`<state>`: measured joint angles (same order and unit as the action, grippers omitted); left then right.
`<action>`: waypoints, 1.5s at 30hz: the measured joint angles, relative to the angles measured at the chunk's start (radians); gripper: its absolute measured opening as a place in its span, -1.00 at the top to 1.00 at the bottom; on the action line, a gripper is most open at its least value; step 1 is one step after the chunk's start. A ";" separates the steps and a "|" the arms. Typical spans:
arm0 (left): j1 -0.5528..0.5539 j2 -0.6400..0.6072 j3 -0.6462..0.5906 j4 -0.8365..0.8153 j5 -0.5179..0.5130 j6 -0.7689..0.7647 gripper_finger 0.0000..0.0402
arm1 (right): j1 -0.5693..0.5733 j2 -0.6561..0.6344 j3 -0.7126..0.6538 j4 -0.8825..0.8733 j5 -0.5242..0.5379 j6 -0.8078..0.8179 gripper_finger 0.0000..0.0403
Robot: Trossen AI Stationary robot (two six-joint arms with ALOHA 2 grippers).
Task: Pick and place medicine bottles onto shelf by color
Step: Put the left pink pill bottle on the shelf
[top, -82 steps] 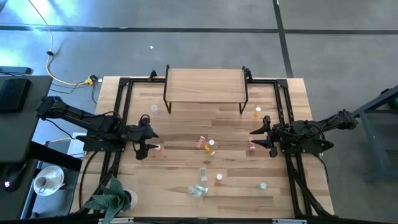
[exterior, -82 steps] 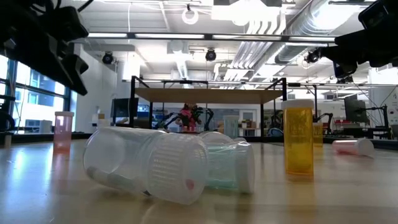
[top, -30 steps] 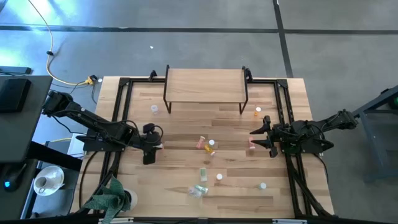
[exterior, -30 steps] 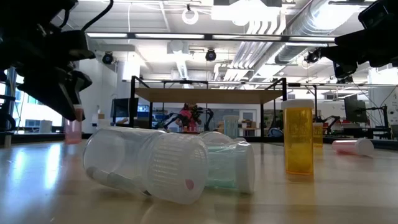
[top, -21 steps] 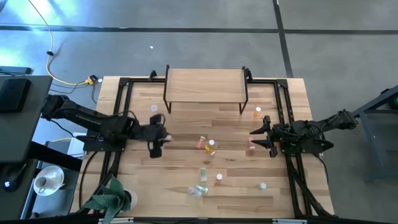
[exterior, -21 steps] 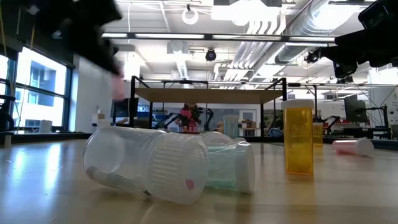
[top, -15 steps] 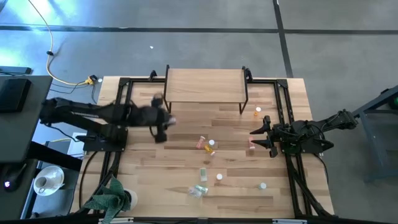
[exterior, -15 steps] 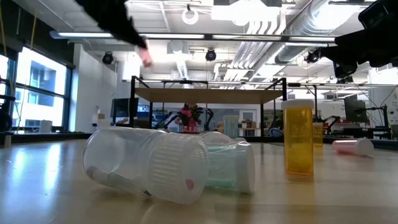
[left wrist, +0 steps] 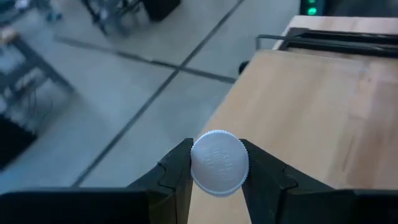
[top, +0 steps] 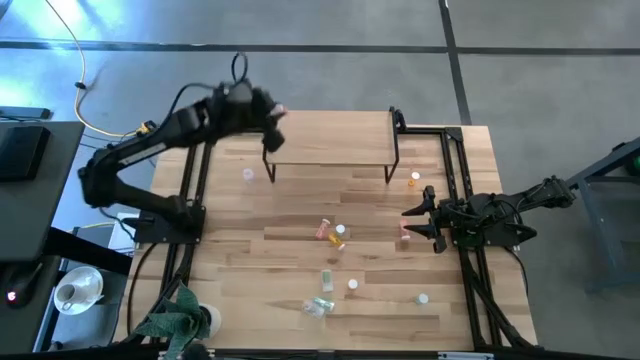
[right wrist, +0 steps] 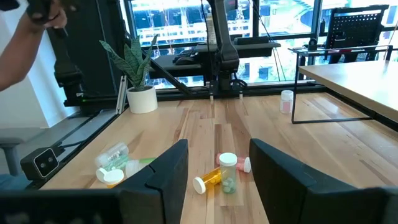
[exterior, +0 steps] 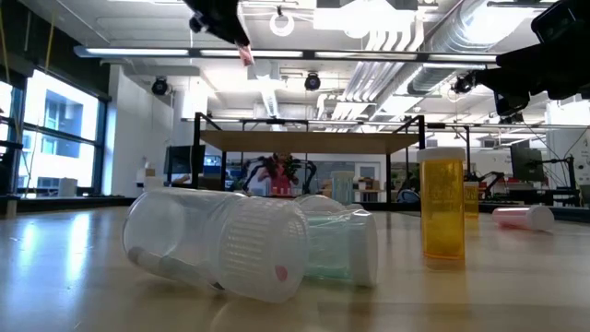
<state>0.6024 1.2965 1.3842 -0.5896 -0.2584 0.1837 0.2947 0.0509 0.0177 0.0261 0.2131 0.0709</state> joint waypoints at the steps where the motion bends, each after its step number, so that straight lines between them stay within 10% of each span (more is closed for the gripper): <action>1: 0.024 0.028 0.029 -0.016 0.016 -0.017 0.49 | 0.000 0.000 0.000 0.000 0.000 0.000 0.19; 20: 0.205 0.376 0.217 -0.230 0.119 -0.233 0.49 | 0.000 0.000 0.000 0.000 0.000 0.000 0.19; 45: 0.195 0.449 0.217 -0.326 0.044 -0.278 0.48 | 0.000 0.000 0.000 0.000 0.000 0.000 0.19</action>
<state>0.7975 1.7454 1.6009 -0.9159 -0.2140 -0.0944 0.2947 0.0509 0.0177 0.0261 0.2131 0.0711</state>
